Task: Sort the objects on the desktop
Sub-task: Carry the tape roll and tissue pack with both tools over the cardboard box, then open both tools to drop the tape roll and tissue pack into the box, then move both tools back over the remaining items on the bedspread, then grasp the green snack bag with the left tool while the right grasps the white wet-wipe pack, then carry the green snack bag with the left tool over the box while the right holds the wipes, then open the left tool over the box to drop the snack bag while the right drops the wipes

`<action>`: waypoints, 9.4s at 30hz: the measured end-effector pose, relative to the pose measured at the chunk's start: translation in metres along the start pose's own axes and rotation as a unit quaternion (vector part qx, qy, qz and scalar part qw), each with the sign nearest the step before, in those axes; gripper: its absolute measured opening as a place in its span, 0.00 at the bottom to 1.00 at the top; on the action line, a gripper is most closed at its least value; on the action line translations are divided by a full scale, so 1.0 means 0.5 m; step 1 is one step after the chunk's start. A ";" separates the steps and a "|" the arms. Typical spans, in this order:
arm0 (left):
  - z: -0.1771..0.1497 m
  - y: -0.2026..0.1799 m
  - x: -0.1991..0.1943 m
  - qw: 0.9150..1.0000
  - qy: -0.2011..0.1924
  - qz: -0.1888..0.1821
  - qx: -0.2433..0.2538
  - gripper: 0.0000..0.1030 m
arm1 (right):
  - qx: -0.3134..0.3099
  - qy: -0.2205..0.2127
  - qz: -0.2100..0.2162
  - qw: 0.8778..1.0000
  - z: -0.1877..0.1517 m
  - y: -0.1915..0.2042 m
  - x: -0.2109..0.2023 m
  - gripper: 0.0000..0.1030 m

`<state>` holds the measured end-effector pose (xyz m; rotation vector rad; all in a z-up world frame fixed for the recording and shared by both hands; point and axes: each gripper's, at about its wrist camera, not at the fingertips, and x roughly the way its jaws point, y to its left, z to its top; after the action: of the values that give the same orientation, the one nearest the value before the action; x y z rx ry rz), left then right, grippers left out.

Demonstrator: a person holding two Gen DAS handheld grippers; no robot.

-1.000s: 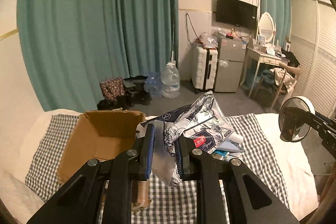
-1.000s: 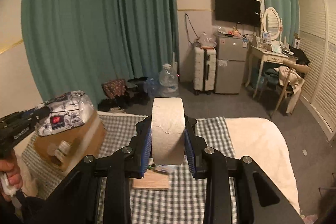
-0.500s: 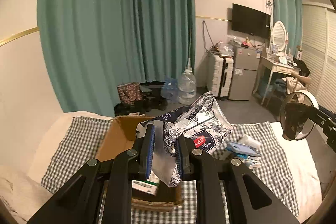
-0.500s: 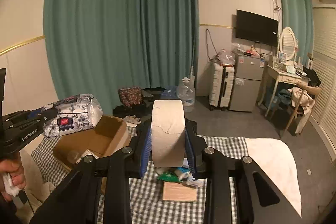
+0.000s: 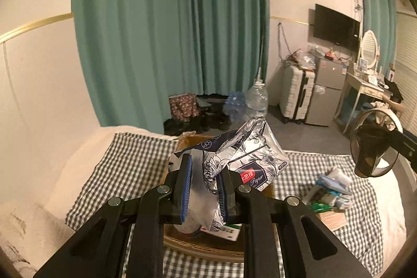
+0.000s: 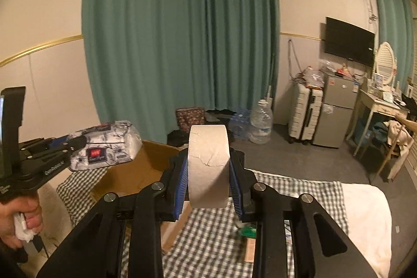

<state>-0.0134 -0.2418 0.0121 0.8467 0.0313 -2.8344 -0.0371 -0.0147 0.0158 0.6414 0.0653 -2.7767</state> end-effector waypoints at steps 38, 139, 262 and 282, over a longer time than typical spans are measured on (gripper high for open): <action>-0.086 0.044 0.397 0.988 0.146 0.035 0.021 0.19 | -0.029 0.139 0.111 0.984 -0.110 0.154 0.464 0.28; -0.306 -0.533 0.464 0.955 0.225 -0.161 0.104 0.91 | 0.124 0.257 -0.030 0.958 -0.403 -0.409 0.337 0.89; -0.138 -0.093 0.178 0.993 0.107 -0.054 0.009 0.19 | 0.076 0.392 0.020 0.916 -0.597 -0.094 0.204 0.51; -0.120 -0.042 0.257 0.992 0.126 -0.012 -0.010 0.75 | 0.062 0.200 0.053 0.976 -0.235 -0.074 0.208 0.25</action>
<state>-0.0900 -0.2386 -0.1092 1.2009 0.1045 -2.7250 -0.0874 0.0055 -0.1359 1.1912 -0.0576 -2.5236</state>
